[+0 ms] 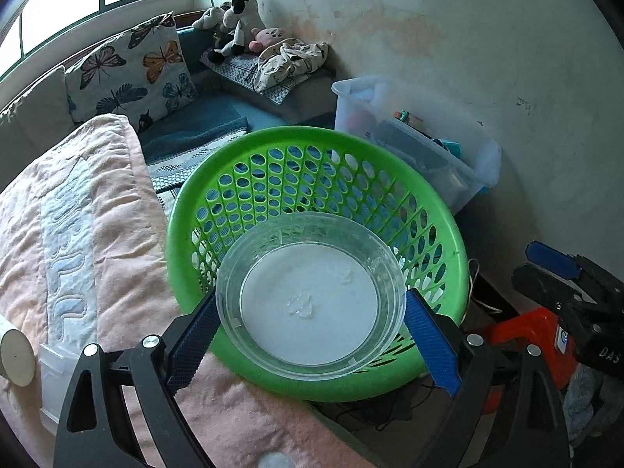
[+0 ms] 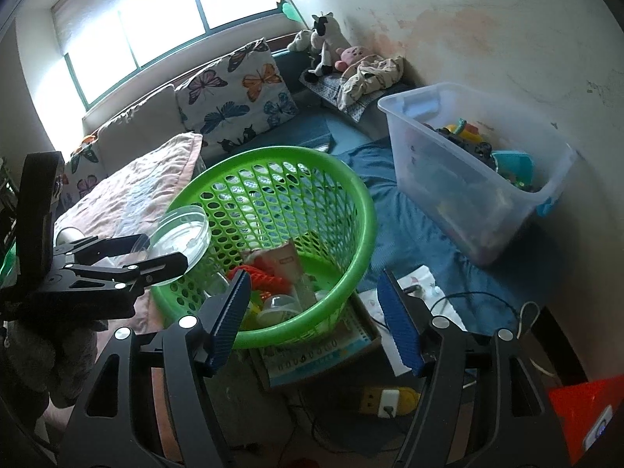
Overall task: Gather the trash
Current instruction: 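Lower the clear round lid into the green basket with the left gripper, then move both tools back over the bed toward the paper cup and clear container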
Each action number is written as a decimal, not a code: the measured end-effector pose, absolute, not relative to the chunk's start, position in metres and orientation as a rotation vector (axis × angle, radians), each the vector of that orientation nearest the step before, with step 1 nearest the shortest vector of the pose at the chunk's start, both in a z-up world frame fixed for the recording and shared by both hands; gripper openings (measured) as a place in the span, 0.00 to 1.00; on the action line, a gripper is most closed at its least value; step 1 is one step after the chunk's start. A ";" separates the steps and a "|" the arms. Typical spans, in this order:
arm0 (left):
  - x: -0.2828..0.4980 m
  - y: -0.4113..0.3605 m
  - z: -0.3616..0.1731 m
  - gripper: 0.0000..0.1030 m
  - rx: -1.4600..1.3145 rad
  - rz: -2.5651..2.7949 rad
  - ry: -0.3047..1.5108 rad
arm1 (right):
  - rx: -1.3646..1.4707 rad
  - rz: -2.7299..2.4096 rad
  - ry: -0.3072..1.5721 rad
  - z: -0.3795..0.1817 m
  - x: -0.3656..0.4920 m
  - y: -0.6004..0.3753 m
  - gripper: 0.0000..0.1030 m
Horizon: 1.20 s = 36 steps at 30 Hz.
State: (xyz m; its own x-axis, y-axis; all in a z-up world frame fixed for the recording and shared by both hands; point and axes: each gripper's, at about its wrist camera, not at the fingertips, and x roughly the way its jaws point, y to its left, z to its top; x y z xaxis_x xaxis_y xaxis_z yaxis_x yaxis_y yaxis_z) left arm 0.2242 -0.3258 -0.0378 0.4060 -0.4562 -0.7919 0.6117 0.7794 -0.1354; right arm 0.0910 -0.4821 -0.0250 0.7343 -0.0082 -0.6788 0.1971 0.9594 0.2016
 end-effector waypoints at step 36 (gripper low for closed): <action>0.203 -0.105 -0.007 0.89 -0.036 -0.297 0.888 | 0.162 0.181 0.746 -0.006 0.115 -0.342 0.74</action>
State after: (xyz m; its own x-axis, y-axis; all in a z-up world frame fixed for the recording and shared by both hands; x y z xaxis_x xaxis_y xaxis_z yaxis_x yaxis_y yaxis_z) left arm 0.2034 -0.1049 -0.0075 0.5931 -0.2703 -0.7584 0.2407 0.9584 -0.1534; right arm 0.1146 -0.3416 -0.0061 0.7201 0.2204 -0.6579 -0.1059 0.9720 0.2098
